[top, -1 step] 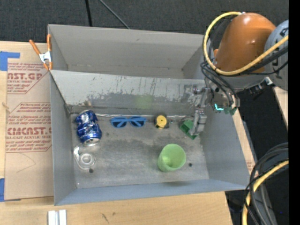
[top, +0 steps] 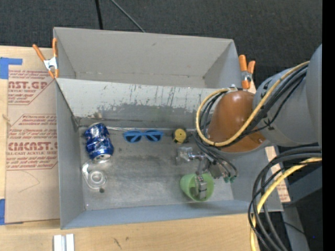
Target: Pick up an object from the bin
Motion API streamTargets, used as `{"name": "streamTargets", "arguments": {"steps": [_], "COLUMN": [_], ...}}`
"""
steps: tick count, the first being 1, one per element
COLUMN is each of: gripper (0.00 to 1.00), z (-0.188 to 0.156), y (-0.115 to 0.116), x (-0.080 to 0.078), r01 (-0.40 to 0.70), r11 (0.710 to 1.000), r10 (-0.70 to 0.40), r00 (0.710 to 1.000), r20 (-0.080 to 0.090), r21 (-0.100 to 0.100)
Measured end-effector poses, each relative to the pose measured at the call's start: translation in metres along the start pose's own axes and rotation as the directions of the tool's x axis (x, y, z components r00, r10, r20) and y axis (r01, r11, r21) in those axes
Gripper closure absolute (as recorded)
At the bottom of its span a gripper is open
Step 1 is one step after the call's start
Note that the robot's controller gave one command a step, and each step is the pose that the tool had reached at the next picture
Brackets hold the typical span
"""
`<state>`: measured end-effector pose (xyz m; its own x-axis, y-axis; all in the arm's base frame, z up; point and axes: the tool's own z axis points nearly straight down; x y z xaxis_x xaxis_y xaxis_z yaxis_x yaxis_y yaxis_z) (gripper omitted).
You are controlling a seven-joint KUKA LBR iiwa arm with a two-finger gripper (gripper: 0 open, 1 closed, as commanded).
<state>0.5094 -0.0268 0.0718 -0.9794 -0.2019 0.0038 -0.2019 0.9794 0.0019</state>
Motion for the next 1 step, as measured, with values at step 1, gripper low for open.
{"name": "streamTargets", "arguments": {"steps": [1], "gripper": [1.00], "z": [-0.0029], "y": [-0.0009], "x": [-0.0018], "r01": [0.000], "r11": [1.000], "r10": [0.000], "r00": [1.000], "r20": [0.005], "r21": [0.002]}}
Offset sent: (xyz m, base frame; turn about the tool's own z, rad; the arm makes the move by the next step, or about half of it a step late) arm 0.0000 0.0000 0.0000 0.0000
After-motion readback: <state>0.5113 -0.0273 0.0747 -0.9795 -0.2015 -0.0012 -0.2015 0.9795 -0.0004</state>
